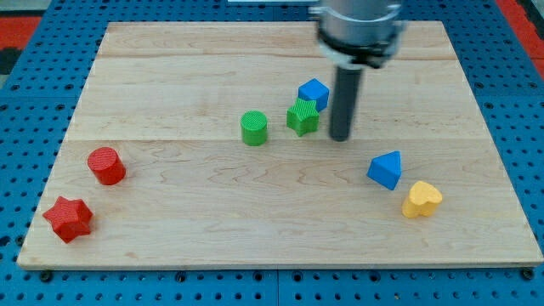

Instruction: Push the blue triangle closer to the green star

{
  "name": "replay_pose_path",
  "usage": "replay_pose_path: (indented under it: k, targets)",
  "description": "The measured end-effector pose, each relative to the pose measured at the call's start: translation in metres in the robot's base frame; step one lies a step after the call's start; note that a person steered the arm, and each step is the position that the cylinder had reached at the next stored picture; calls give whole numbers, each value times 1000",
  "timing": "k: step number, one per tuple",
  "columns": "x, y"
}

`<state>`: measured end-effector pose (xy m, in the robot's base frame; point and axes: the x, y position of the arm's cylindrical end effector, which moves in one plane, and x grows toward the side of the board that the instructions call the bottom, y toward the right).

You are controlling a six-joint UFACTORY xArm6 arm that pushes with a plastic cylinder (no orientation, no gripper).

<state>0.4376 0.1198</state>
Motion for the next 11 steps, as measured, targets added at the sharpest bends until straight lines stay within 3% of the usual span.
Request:
replay_pose_path:
  k: [1,2,3,6,9,11]
  targets:
    - [0,27]
    - [19,90]
    - [61,73]
    - [61,-14]
    - [100,-108]
    - [40,-140]
